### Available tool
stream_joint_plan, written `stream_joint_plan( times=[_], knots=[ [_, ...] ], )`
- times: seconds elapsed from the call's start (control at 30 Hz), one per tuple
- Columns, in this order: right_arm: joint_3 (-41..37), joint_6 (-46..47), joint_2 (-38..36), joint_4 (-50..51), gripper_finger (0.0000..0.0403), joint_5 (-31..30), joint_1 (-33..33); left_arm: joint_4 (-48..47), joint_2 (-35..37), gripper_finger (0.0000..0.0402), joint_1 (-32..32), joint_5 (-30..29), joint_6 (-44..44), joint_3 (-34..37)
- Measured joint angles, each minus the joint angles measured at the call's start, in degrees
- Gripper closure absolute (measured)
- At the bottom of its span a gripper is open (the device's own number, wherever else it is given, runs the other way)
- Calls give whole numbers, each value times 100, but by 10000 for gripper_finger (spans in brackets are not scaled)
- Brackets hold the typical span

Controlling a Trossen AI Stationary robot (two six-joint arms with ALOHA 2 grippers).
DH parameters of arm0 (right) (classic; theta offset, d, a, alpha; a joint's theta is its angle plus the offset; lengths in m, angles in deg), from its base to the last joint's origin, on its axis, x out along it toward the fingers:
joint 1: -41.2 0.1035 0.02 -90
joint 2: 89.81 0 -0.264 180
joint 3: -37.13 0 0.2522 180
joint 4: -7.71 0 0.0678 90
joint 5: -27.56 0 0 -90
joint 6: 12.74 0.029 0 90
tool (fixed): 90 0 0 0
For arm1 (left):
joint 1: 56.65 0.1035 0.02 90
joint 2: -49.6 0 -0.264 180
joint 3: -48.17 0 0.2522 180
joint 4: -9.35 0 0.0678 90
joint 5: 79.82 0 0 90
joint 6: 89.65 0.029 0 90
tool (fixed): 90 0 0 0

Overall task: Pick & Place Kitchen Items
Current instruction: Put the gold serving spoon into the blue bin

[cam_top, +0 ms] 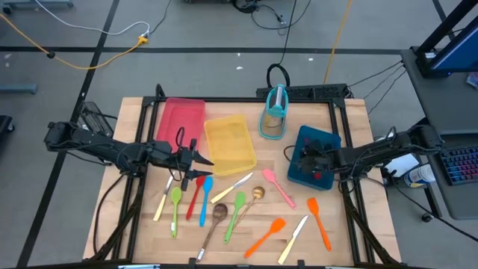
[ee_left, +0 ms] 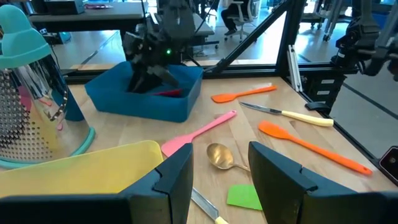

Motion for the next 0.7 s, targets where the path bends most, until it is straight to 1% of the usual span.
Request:
stream_joint_plan(
  times=[0.1,0.17,0.3,0.37,0.43,0.5,0.57,0.7],
  knots=[
    [4,-963,-265,-873,277,25,4,2,0,245,-2,4,0,0],
    [4,-1810,-442,-1644,279,260,29,6,0,245,-2,9,0,0],
    [4,-3545,-585,-3408,279,1140,191,-4,0,245,-2,13,0,0],
    [6,-4132,-576,-4181,280,1546,304,-29,0,245,-1,15,0,0],
    [9,-4572,-507,-4738,281,1968,430,-48,0,245,-1,15,-8,0],
    [11,-4861,-336,-5164,281,2261,571,-48,0,245,-2,17,-99,0],
    [11,-5026,-16,-5660,281,2585,727,-51,0,245,-2,18,-222,-1],
    [55,-5485,1050,-7218,281,3331,1034,-51,0,245,-40,19,-334,0]
  ],
)
